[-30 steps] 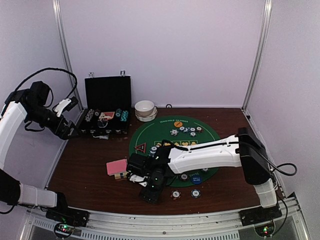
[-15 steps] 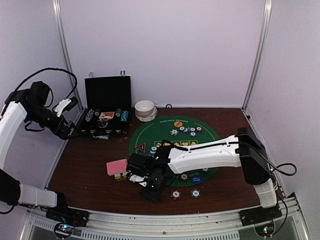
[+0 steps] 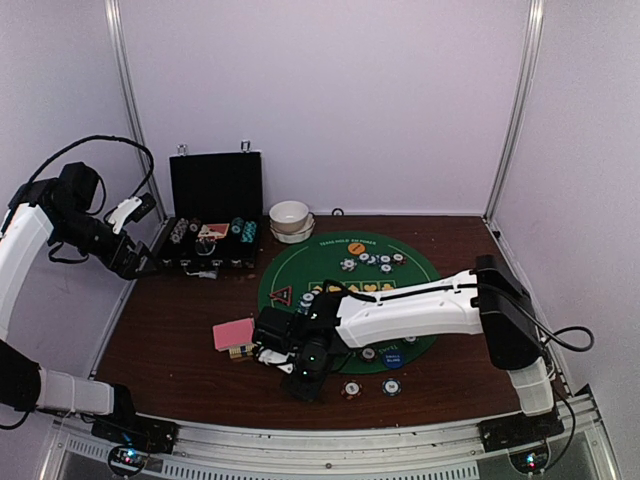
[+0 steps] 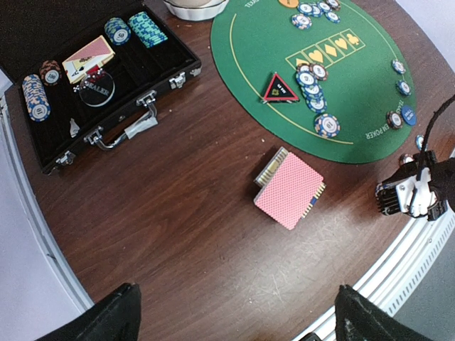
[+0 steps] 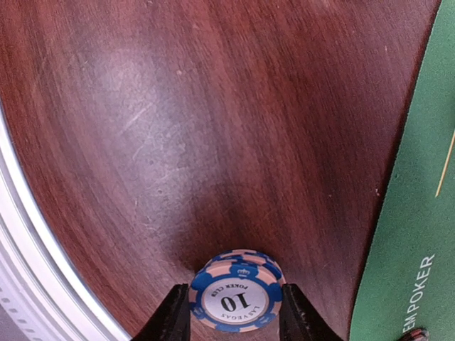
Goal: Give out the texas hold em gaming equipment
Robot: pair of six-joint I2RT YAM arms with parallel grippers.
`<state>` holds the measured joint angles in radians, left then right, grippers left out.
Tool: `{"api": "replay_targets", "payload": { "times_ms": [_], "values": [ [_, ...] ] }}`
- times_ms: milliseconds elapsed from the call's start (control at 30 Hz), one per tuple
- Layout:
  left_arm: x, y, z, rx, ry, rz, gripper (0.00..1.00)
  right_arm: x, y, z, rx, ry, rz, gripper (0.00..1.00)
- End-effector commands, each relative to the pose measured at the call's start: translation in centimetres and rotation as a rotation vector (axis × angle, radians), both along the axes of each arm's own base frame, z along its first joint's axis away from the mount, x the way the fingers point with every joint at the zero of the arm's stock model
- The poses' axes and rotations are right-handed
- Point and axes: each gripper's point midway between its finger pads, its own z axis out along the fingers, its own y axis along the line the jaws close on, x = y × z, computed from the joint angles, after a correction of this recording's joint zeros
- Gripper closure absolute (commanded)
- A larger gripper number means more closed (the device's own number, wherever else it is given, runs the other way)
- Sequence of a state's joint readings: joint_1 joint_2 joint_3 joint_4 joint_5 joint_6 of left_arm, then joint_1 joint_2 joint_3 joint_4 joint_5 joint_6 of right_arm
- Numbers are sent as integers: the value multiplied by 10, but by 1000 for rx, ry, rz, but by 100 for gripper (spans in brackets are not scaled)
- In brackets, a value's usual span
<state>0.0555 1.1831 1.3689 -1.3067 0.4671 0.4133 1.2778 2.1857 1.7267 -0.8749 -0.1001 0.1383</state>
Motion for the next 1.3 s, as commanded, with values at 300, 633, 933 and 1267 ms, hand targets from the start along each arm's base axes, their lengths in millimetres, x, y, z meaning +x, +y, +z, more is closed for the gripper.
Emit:
{"api": "replay_targets", "payload": {
  "times_ms": [300,633,933,1267],
  "values": [
    [-1,2,9,12,-45,-11,2,31,-19,72,88,-113,-107,91],
    [-4,1,-12,19,6,-44,2,113,-145,79,53,-125,-544,94],
    [-3,-1,-14,10,12,-55,2,163,-271,48,-52,-158,-920,95],
    [-5,-2,-13,6,7,-62,2,188,-287,22,-64,-136,-991,95]
  ]
}}
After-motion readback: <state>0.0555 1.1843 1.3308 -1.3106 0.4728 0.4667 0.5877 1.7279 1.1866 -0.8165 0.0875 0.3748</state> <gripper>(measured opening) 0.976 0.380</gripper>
